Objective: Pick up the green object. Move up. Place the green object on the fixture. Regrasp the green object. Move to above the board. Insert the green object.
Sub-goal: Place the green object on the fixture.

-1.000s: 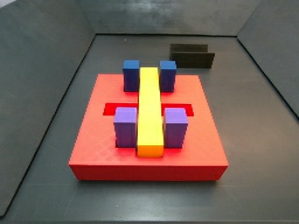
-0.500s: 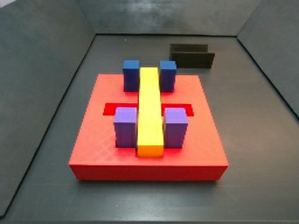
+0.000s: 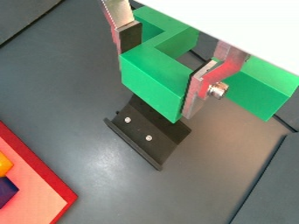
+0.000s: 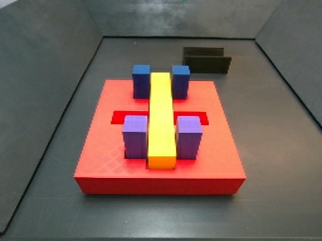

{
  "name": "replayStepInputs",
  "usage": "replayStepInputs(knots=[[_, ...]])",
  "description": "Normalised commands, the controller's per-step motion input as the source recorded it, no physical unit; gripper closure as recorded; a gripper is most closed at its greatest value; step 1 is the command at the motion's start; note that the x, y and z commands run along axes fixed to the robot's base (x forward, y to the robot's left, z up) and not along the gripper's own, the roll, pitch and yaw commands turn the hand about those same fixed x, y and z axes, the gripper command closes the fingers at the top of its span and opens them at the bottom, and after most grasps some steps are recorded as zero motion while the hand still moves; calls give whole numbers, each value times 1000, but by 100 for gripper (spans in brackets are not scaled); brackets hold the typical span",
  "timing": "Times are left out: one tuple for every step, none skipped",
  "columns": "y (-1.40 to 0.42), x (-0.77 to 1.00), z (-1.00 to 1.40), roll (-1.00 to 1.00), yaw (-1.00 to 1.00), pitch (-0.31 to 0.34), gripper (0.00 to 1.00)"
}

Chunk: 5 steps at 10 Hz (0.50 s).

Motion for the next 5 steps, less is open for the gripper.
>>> replayStepInputs(knots=[[-26,0,23,-354,-369,0,100],[0,563,31,-769,-260,380,100],[0,583,0,-909,-163,489,100],[-57,403,106,-974,-74,806,100],[-46,426,86,-946,-69,789,100]])
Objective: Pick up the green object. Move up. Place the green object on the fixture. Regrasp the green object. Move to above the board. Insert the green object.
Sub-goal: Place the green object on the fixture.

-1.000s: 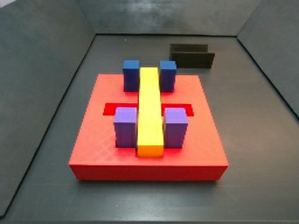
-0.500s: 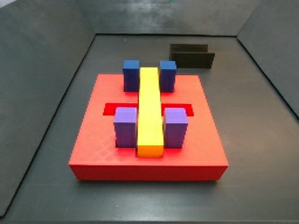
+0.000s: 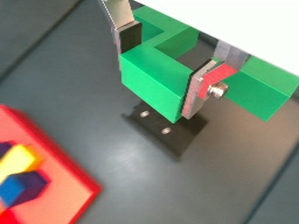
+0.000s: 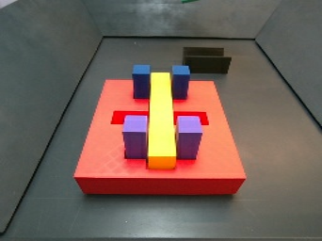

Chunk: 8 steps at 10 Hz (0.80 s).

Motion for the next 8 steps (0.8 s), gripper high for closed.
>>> replayStepInputs(knots=[[-37,557,0,-911,-77,634,100],[0,471,-37,-920,-77,331,100],[0,526,-186,-791,-23,254,100],[0,529,-180,-791,-17,269,100],[0,529,-146,-823,-23,289,100],[0,500,-249,-731,-14,254,100],[-46,406,-329,-614,-29,126,100],[-26,486,-380,-571,-20,291,100]])
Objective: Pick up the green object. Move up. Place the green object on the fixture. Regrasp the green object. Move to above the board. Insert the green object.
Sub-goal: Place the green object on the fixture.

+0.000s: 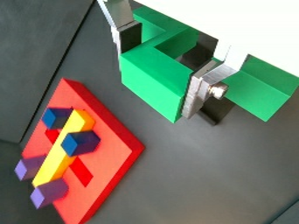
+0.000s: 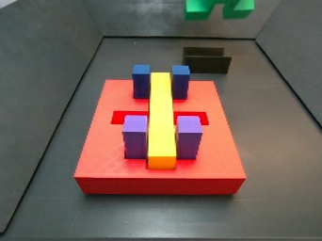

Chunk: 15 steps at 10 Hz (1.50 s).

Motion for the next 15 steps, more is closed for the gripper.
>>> replayStepInputs(knots=[[-9,409,-389,-369,40,671,100],[-120,0,-254,-57,154,503,100],[0,-11,-3,183,0,63,100],[-106,0,-171,383,0,166,100],[-306,-60,-294,366,0,0,100],[-271,0,-429,97,0,-220,100],[-257,0,-474,3,0,-351,100],[-203,-34,-566,106,0,-280,100],[-97,-17,-617,54,0,-269,100],[0,0,-546,57,-46,-203,100],[123,-26,-389,123,-91,-103,100],[291,-137,-274,66,-80,-71,100],[363,-129,-269,77,-94,-26,100],[317,-103,-320,126,-94,0,100],[69,0,-334,186,0,0,100]])
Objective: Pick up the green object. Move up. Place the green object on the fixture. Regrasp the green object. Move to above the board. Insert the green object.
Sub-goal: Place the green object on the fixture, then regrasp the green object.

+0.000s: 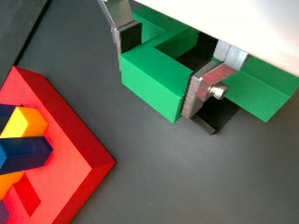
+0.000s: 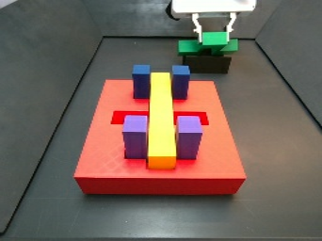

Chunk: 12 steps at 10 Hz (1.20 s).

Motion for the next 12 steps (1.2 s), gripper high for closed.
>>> replayStepInputs(knots=[[-63,46,-231,237,0,37,100],[-254,229,-126,306,0,171,100],[-189,137,-194,323,0,134,100],[-14,0,-203,240,0,54,100],[-6,0,-69,211,0,40,100],[0,0,0,80,0,0,100],[0,0,0,200,0,0,100],[0,0,0,0,0,0,0],[0,9,-123,-31,0,-123,0],[0,0,0,-6,0,0,0],[0,0,-26,0,0,0,0],[0,-23,26,0,-6,-117,0]])
